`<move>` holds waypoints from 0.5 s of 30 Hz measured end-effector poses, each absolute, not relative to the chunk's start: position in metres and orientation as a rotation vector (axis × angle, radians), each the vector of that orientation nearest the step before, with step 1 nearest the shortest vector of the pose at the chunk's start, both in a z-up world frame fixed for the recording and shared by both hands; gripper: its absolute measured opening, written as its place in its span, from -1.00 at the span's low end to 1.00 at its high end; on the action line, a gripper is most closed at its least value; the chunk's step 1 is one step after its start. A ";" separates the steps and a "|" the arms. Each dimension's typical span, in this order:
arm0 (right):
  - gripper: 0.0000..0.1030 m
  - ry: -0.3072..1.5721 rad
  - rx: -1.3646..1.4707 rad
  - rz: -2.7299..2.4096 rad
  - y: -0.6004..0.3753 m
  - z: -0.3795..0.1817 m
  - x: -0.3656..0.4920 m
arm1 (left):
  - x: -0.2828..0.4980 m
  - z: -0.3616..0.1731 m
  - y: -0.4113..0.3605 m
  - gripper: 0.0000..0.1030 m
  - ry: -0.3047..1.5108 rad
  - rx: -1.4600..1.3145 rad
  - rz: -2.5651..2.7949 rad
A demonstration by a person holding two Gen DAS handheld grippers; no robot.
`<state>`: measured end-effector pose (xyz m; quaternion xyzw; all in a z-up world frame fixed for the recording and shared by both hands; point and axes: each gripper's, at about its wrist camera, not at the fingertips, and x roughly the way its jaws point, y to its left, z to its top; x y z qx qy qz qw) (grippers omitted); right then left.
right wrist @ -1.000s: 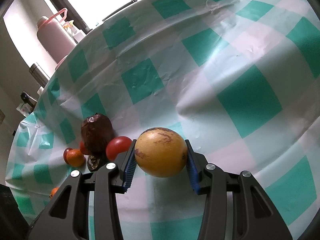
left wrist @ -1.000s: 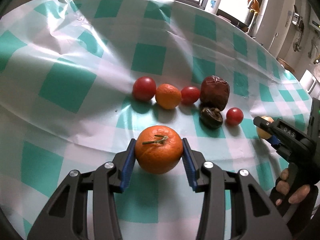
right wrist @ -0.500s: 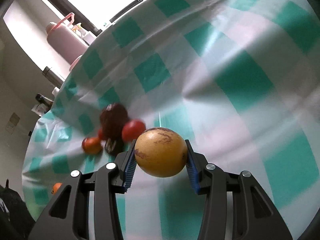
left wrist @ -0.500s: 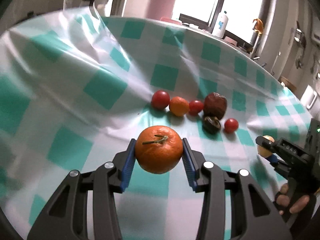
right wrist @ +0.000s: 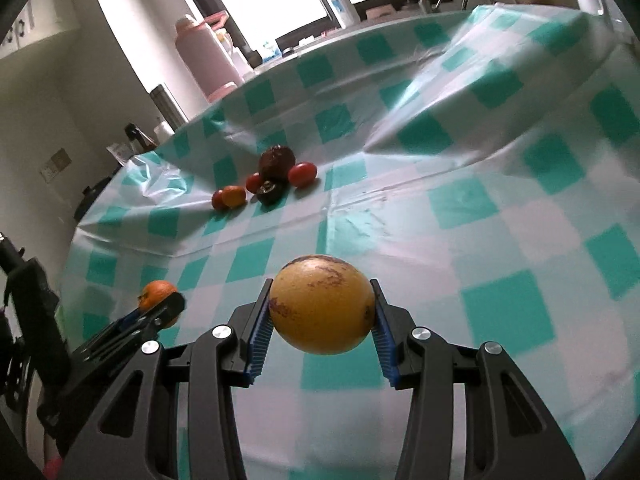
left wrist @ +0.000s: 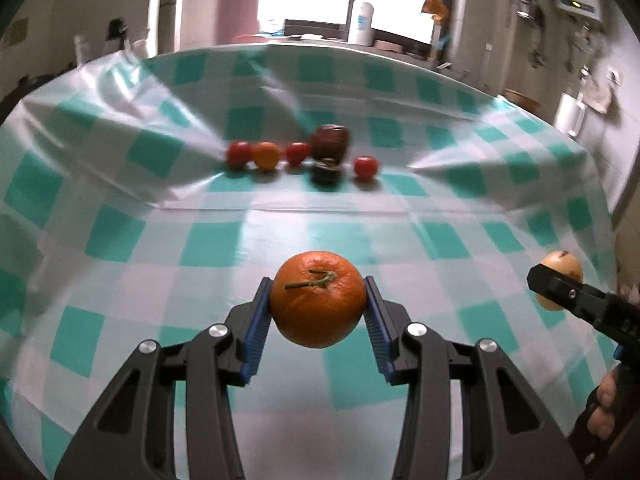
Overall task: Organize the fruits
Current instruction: 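Carry the orange in the left gripper and yellow fruit in the right gripper to the white bin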
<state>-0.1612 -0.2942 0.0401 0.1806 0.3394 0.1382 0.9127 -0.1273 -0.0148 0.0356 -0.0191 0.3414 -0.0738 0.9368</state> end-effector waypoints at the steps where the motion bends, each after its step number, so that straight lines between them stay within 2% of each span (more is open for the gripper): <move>1: -0.13 0.689 0.370 0.280 -0.301 0.041 -0.170 | -0.133 0.037 -0.024 -0.13 0.689 -0.015 -0.162; 15: -0.13 0.627 0.364 0.107 -0.401 0.017 -0.274 | -0.196 0.030 -0.141 -0.13 0.665 0.267 -0.356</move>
